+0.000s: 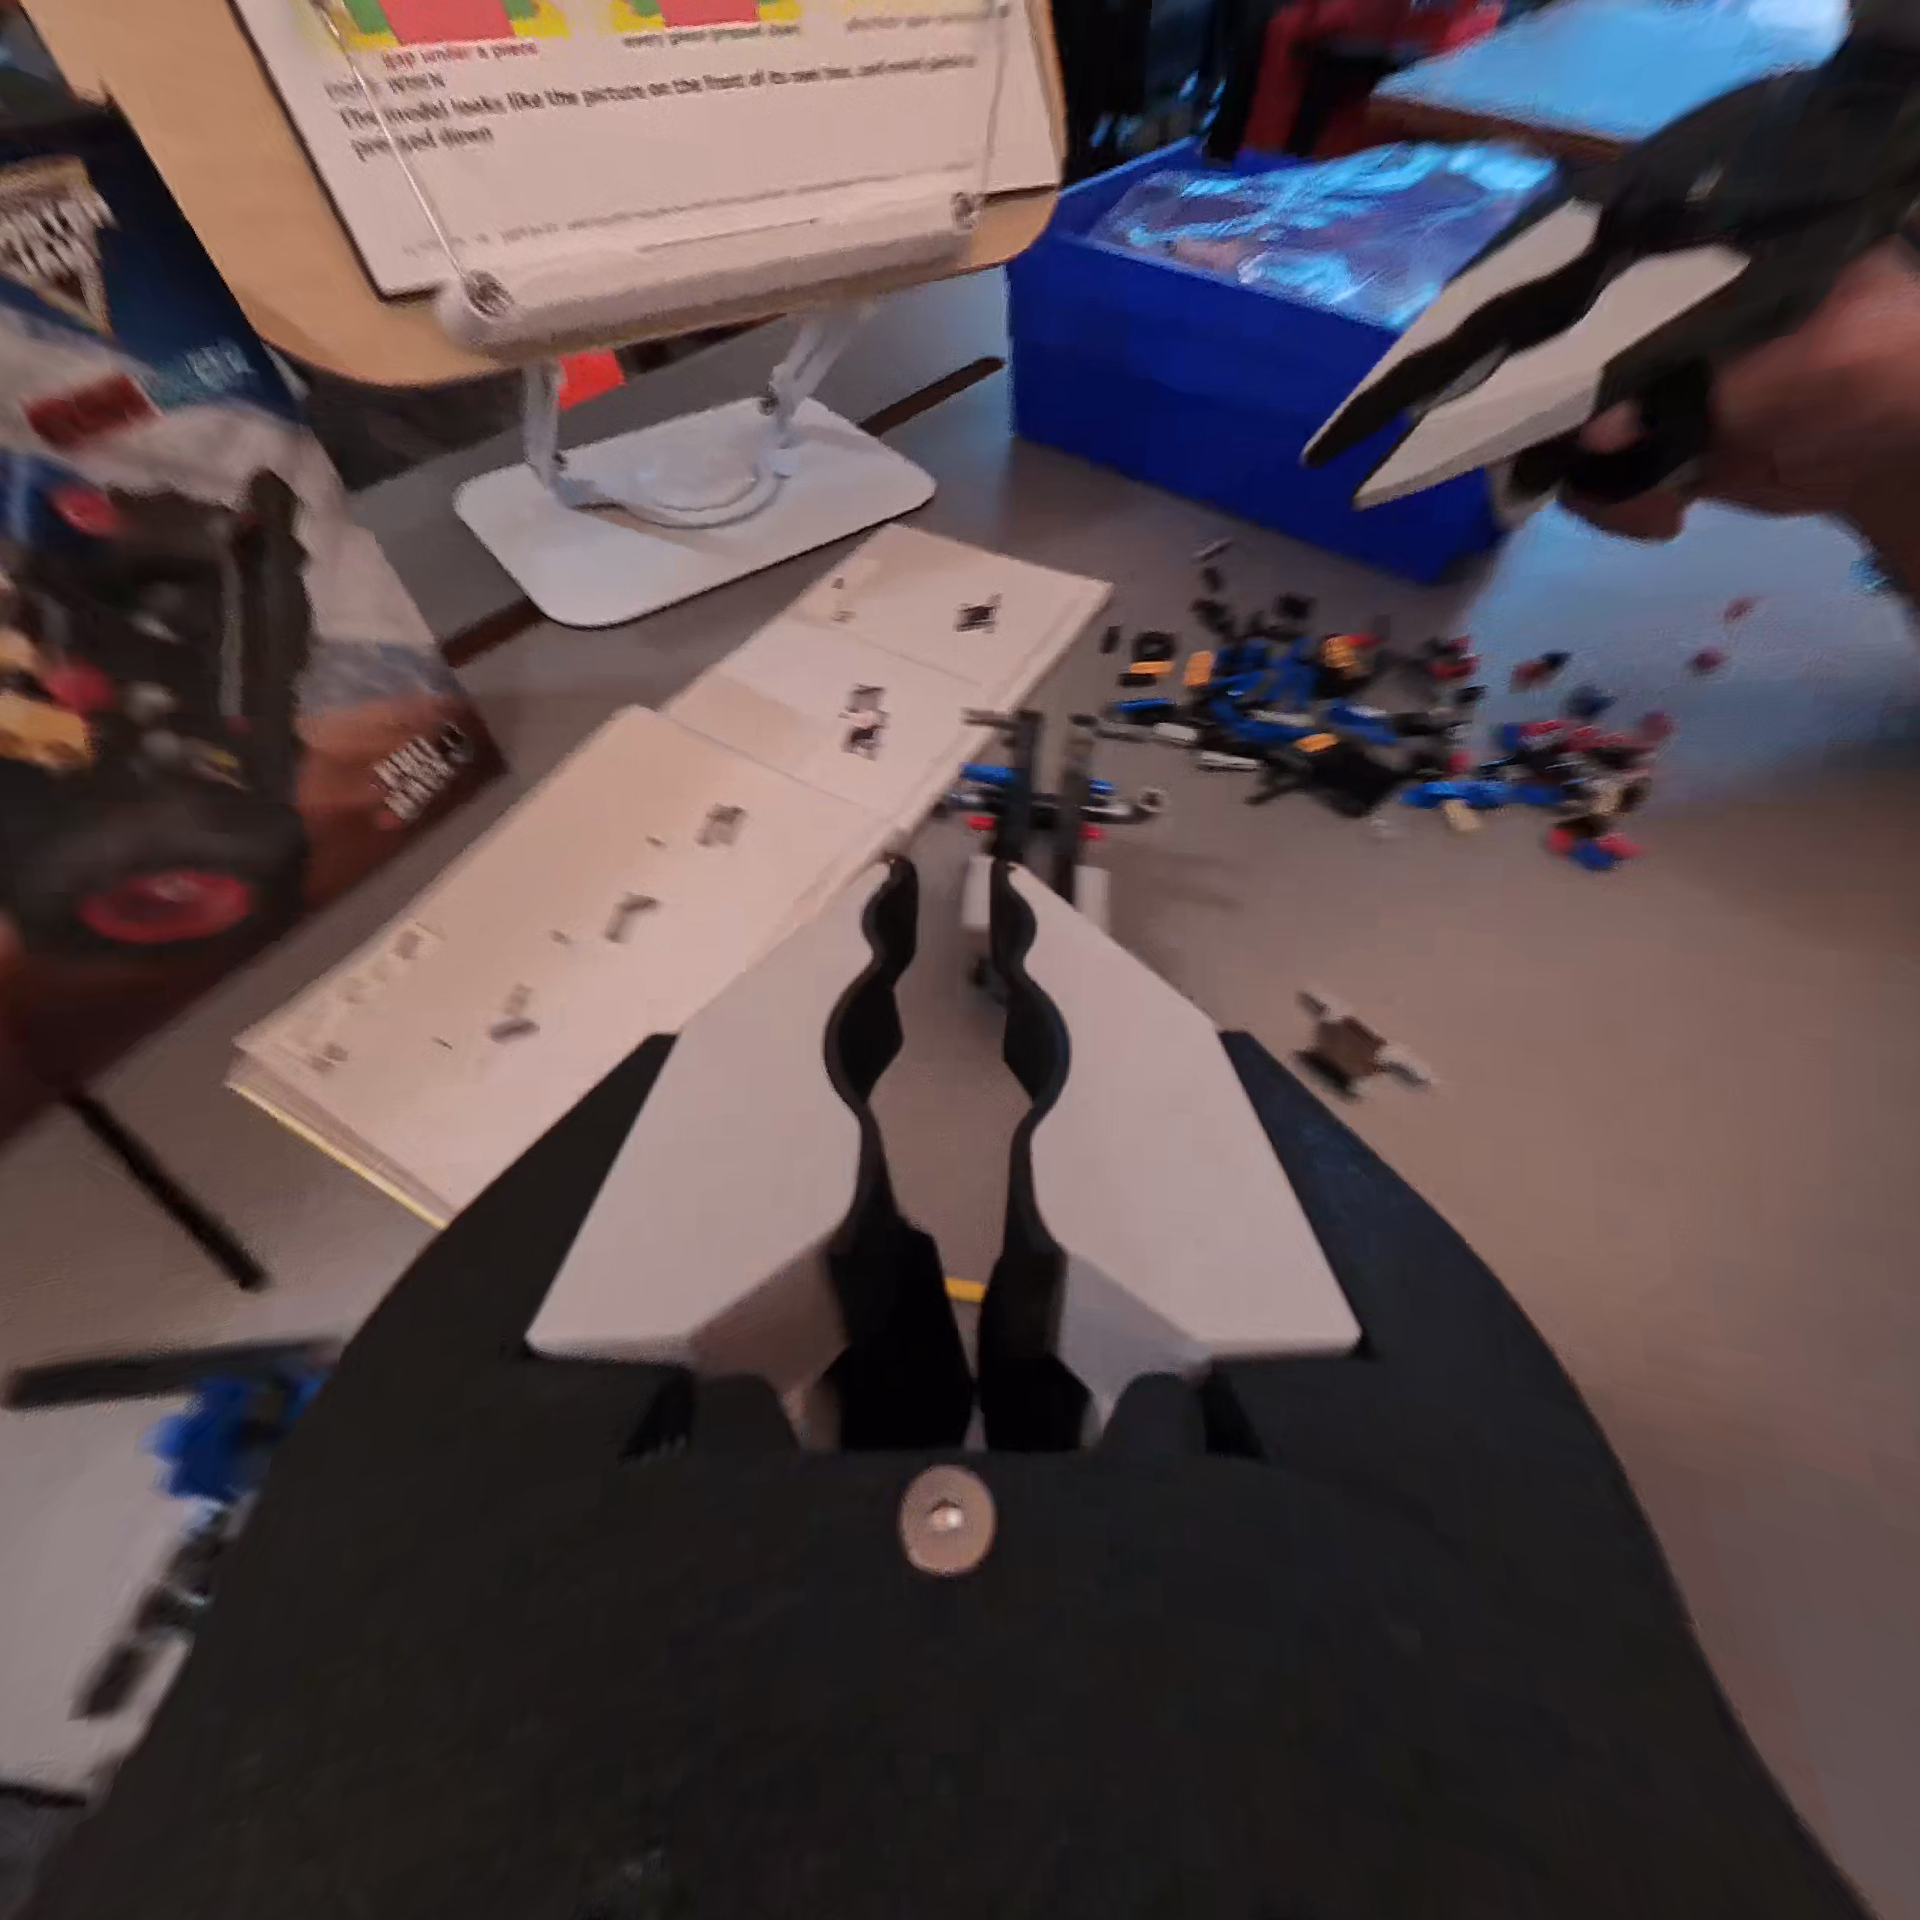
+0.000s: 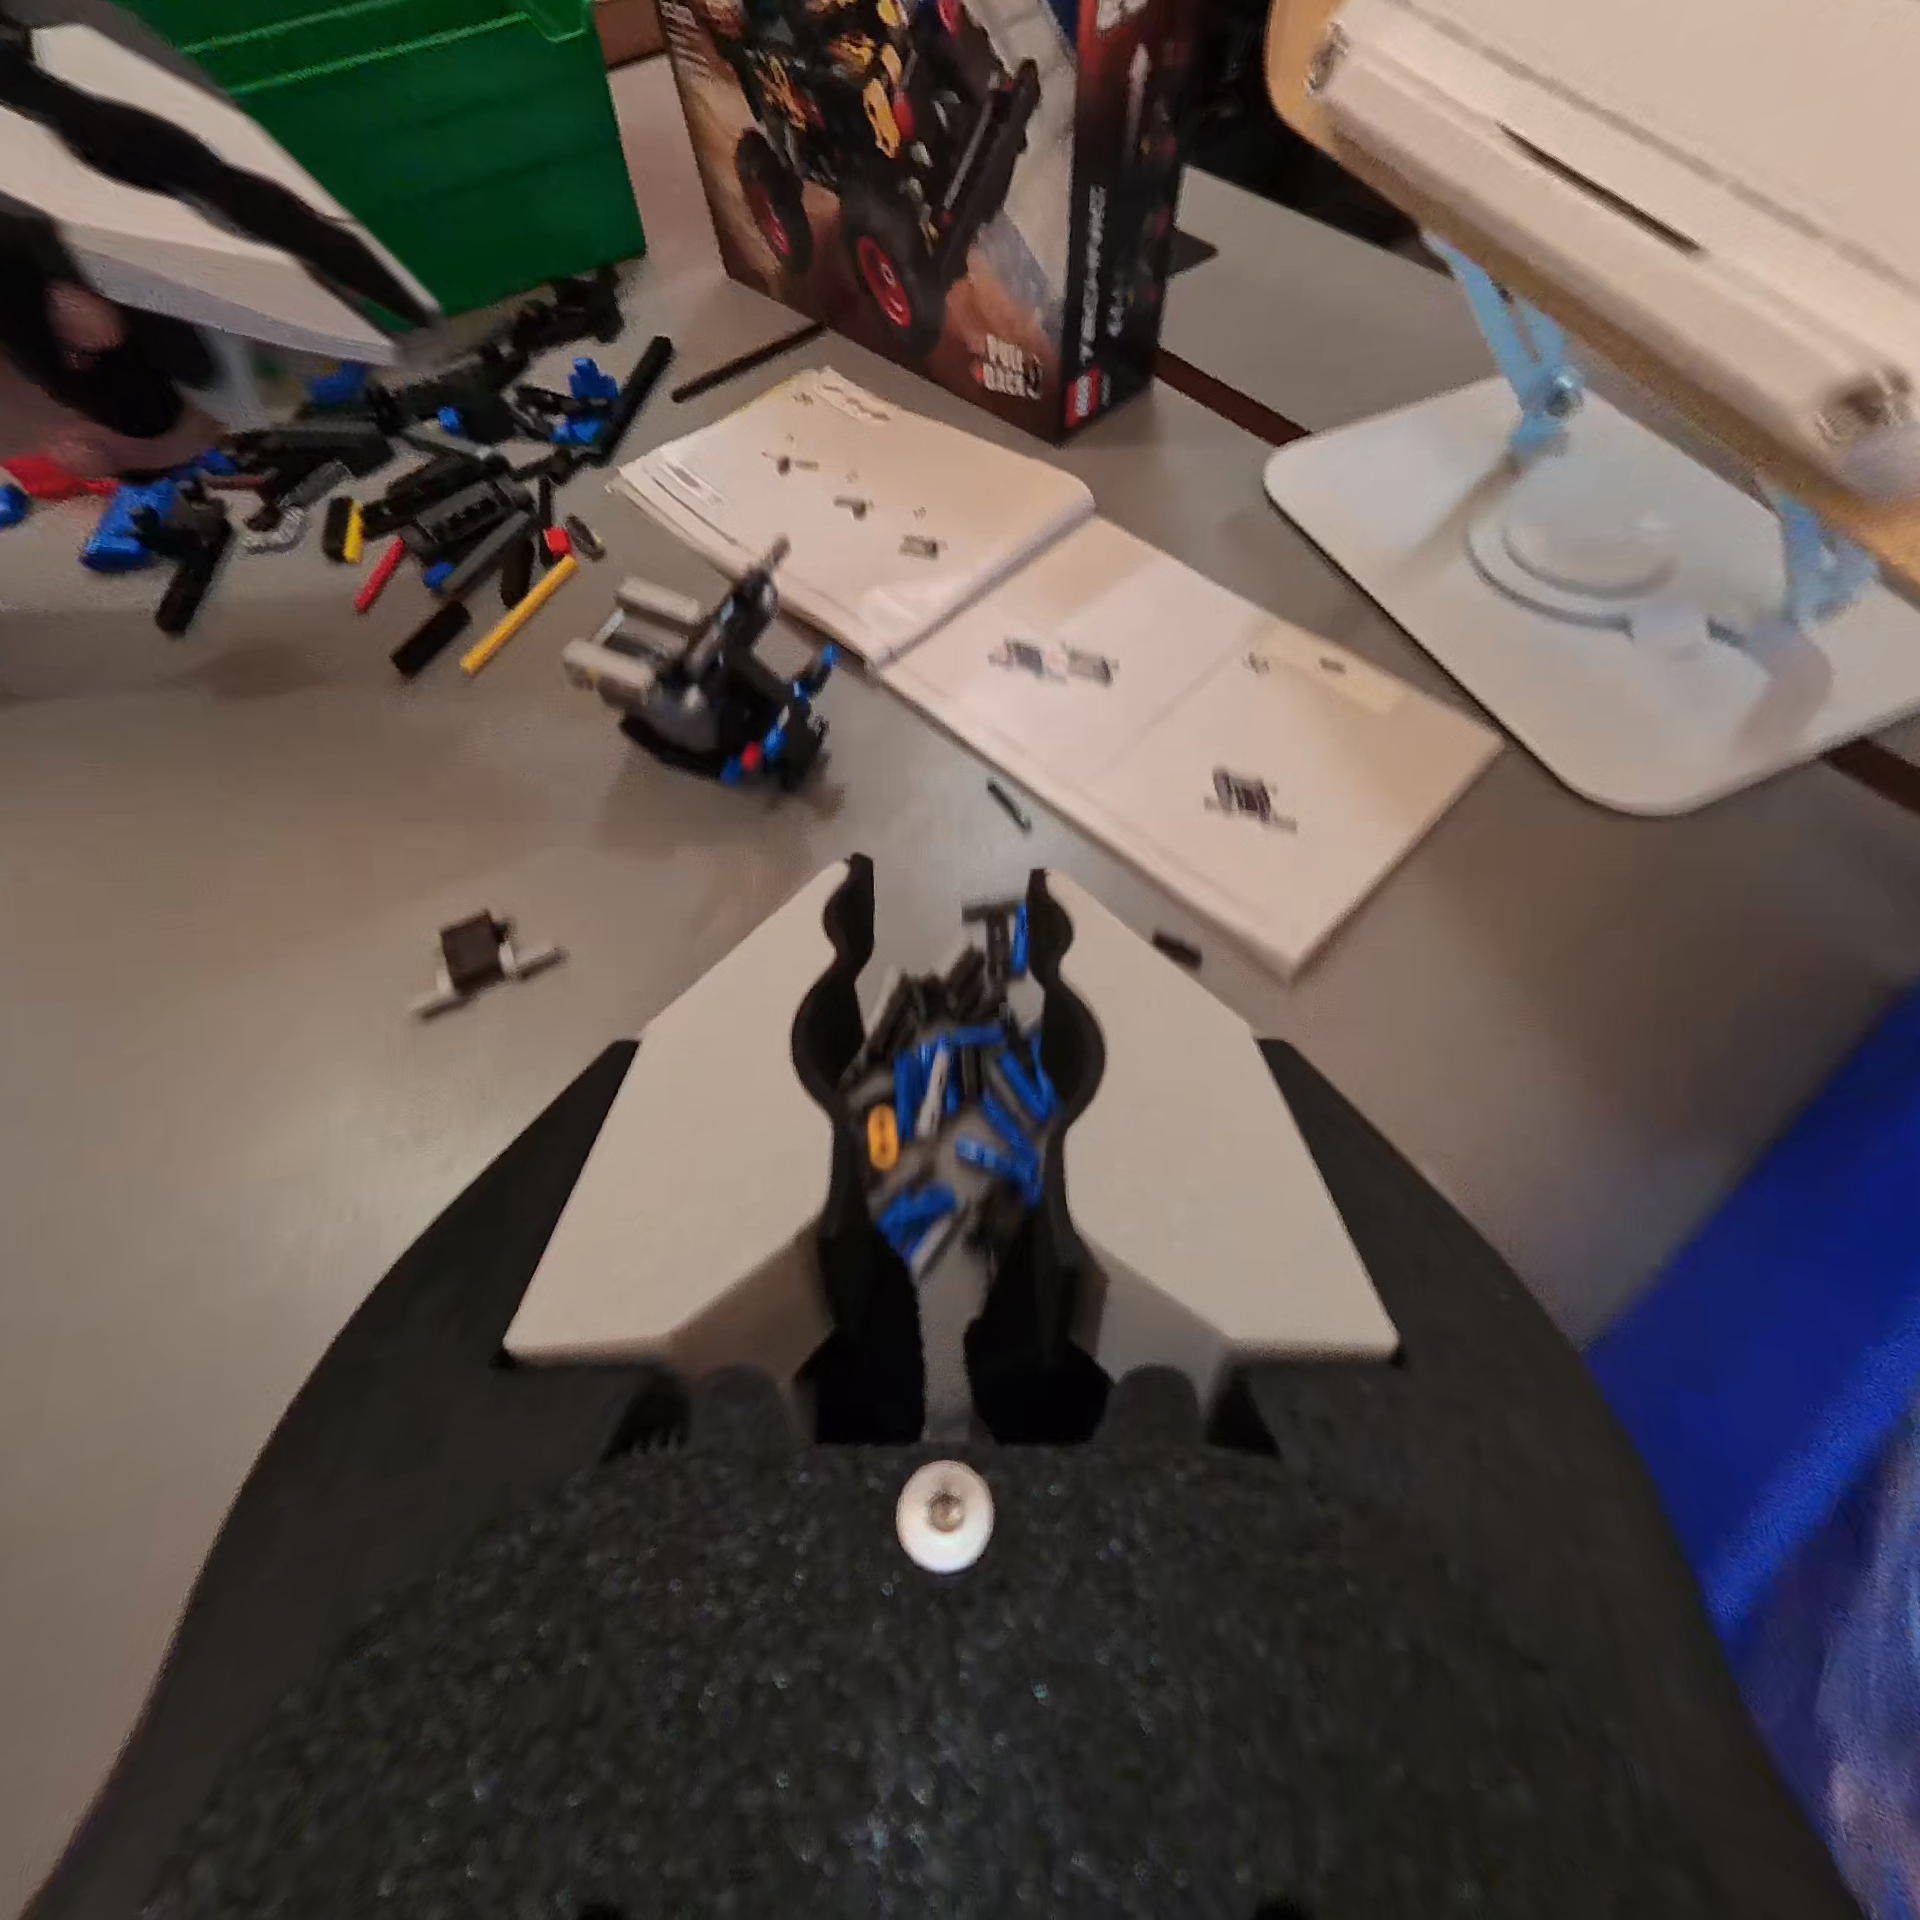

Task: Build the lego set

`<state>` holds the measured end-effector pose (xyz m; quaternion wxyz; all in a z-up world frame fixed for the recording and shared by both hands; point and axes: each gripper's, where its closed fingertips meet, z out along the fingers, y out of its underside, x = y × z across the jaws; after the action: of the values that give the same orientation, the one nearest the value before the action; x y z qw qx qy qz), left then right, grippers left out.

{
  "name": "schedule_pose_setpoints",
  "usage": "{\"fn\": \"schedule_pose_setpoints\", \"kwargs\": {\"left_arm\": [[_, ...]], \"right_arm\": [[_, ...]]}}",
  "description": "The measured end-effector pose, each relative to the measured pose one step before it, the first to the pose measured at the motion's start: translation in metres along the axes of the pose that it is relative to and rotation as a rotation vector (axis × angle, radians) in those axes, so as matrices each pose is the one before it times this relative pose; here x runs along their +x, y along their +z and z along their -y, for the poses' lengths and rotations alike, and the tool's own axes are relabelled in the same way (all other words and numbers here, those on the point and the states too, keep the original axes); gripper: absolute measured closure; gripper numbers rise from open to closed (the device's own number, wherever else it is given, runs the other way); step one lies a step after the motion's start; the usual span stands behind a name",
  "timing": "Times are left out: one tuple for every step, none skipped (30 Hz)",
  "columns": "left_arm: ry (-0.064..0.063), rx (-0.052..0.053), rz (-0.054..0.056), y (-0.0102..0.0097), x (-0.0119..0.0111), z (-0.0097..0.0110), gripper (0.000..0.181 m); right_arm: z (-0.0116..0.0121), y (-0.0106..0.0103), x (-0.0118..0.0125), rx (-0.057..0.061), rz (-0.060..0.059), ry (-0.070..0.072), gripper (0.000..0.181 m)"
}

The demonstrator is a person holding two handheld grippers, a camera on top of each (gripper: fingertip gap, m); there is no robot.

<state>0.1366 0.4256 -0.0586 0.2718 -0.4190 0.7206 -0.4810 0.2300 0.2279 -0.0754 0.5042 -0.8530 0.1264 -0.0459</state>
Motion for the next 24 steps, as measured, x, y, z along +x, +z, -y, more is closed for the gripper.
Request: {"fn": "schedule_pose_setpoints", "kwargs": {"left_arm": [[-0.0629,0.0267,-0.0238,-0.0101,0.01057,-0.0069,0.168],[-0.0601,0.031,-0.0045,-0.00876,0.00619,-0.00763,0.167],[-0.0513,0.0377,0.0081,-0.00845,0.00267,-0.00698,0.167],[-0.0438,0.0434,0.0246,-0.00892,-0.00126,-0.00543,0.167],[-0.0351,0.0389,0.0385,-0.00922,-0.00469,-0.00486,0.166],[-0.0249,0.0299,0.0352,-0.00884,-0.00469,-0.00445,0.166],[-0.0197,0.0251,0.0283,-0.0084,-0.00362,-0.00333,0.167],[-0.0153,0.0253,0.0261,-0.0079,-0.00304,-0.00179,0.166],[-0.0089,0.0283,0.022,-0.00727,-0.00218,-0.00035,0.167],[-0.0029,0.0206,0.0136,-0.00584,-0.001,-0.00058,0.167],[0.0046,0.0109,0.0098,-0.00454,-0.00008,-0.00124,0.167],[0.0154,0.0126,0.0121,-0.00337,0.00001,-0.0008,0.167],[0.0174,0.011,0.0078,-0.00222,0.00103,-0.00006,0.167],[0.0211,0.0085,-0.0033,-0.00123,0.00286,0.00062,0.167],[0.0193,0.0027,0.0018,0.00005,0.00168,0.00025,0.167],[0.0117,-0.0051,-0.0015,0.00146,0.00129,-0.0008,0.167],[0.0042,-0.0148,-0.0123,0.00245,0.00215,-0.00209,0.167],[0.0002,-0.02,-0.0134,0.00276,0.00192,-0.00275,0.167],[-0.0014,-0.0132,-0.005,0.00221,0.0008,-0.00178,0.167],[0.0006,-0.0056,-0.0044,0.0015,0.00094,-0.00076,0.166],[0.0037,-0.0034,-0.0099,0.00102,0.00189,-0.00042,0.167],[0.0045,-0.0027,-0.0099,0.0006,0.00184,-0.0005,0.167],[0.0039,-0.0017,-0.0071,0.00019,0.00135,-0.00031,0.167],[0.0028,0.0016,-0.0094,-0.00028,0.00157,0.00018,0.167]], "right_arm": [[-0.01229,-0.01113,-0.00107,0.0078,-0.0415,0.0026,0.153],[-0.011,-0.00949,-0.00126,0.0078,-0.0398,-0.0085,0.153],[-0.00981,-0.00847,-0.0015,0.0063,-0.0383,-0.0073,0.153],[-0.00726,-0.00758,-0.0014,0.0131,-0.0354,0.0006,0.153],[-0.00586,-0.00651,-0.00174,0.0159,-0.0281,0.0085,0.153],[-0.00599,-0.00545,-0.00173,0.0093,-0.0232,0.0136,0.153],[-0.00575,-0.00458,-0.00081,0.0061,-0.0235,0.0137,0.153],[-0.00525,-0.00381,-0.00098,0.0051,-0.018,0.0143,0.153],[-0.00387,-0.0034,-0.00106,0.0068,-0.0151,0.0159,0.154],[-0.0026,-0.00287,-0.00078,0.009,-0.0154,0.0147,0.154],[-0.00205,-0.0016,-0.00122,0.0034,-0.0096,0.0028,0.154],[-0.00301,-0.00021,-0.00085,-0.0137,-0.0065,-0.0208,0.155],[-0.00518,0.00088,0.00148,-0.0376,-0.0127,-0.0391,0.155],[-0.00535,0.00127,0.00535,-0.0382,-0.0335,-0.0359,0.155],[-0.00354,0.00193,0.00452,-0.025,-0.0291,-0.0237,0.155],[-0.00312,0.00313,-0.00061,-0.0221,0.0011,-0.004,0.156],[-0.00307,0.0046,-0.00615,-0.0304,0.0347,0.0112,0.156],[-0.00173,0.00588,-0.00626,-0.0275,0.0351,0.0155,0.156],[-0.00108,0.00642,-0.00282,-0.0248,0.0162,0.0065,0.157],[-0.00132,0.00647,0.00049,-0.0275,0.0019,-0.0056,0.158],[-0.00037,0.00582,0.00302,-0.0241,-0.0083,-0.0063,0.161],[0.00147,0.00462,0.00404,-0.0135,-0.0099,-0.0009,0.164],[0.00262,0.00345,0.00235,-0.0045,0.0037,0.0059,0.165],[0.00208,0.00272,0.00101,-0.0044,0.0174,0.0151,0.168]]}}
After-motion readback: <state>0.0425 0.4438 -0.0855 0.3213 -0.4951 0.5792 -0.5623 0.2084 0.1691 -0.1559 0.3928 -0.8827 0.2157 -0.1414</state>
